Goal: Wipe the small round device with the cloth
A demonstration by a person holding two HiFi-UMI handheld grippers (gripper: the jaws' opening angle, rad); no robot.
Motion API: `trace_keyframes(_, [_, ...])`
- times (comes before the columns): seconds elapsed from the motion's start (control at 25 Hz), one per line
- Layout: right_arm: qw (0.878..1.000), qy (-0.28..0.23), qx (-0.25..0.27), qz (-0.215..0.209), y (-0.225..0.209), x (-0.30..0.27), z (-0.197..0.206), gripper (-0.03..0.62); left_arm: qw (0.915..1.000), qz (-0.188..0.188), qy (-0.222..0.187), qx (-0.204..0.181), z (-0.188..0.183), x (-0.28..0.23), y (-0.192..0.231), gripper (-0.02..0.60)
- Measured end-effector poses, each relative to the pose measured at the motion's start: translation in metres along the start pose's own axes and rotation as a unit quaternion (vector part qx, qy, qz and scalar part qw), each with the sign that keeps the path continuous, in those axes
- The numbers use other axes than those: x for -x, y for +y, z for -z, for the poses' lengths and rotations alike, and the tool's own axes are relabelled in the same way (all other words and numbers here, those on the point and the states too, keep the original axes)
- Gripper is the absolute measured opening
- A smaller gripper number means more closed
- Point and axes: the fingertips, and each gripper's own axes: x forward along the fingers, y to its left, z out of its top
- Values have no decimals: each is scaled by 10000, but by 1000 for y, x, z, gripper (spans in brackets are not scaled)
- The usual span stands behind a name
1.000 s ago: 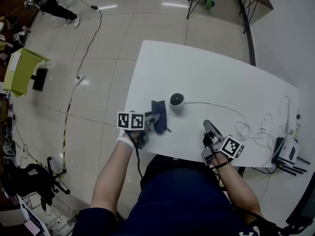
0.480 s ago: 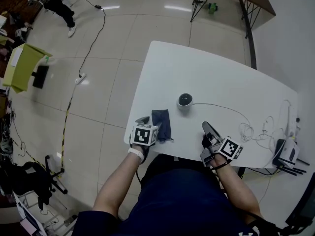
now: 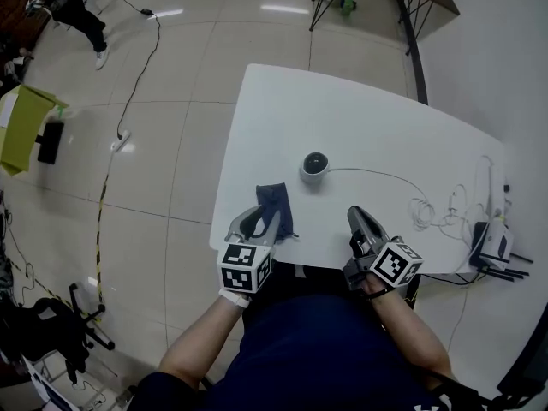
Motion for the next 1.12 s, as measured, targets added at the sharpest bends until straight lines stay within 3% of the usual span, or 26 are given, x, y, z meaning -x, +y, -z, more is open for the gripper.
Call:
trace_keyframes(0.16, [9992,-134,360,-59,19,14,-15,23,9975,450,-541,-59,-25,16,-49,79])
trace_keyframes(0.32, [9955,-237,872,-298,46,25,-26,23,9933,625,-958,-192,-42,40,-90,51])
trace_keyframes(0.52, [9746,-478,2097,-623,88,55,-30,23,9892,316,-1391,-337,-46,72,-121,27])
trace_keyframes(0.68, [9534,-524,2833,-892,108,80,-15,23,9900,-25,-1363,-356,-31,96,-142,26])
trace_keyframes(0.92, [9487,-345,2859,-1307,112,110,-5,21,9910,-262,-1222,-476,-8,107,-174,26])
trace_keyframes(1.12, [9463,-551,2931,-1247,122,126,-14,21,9901,-41,-1250,-634,-12,106,-186,26])
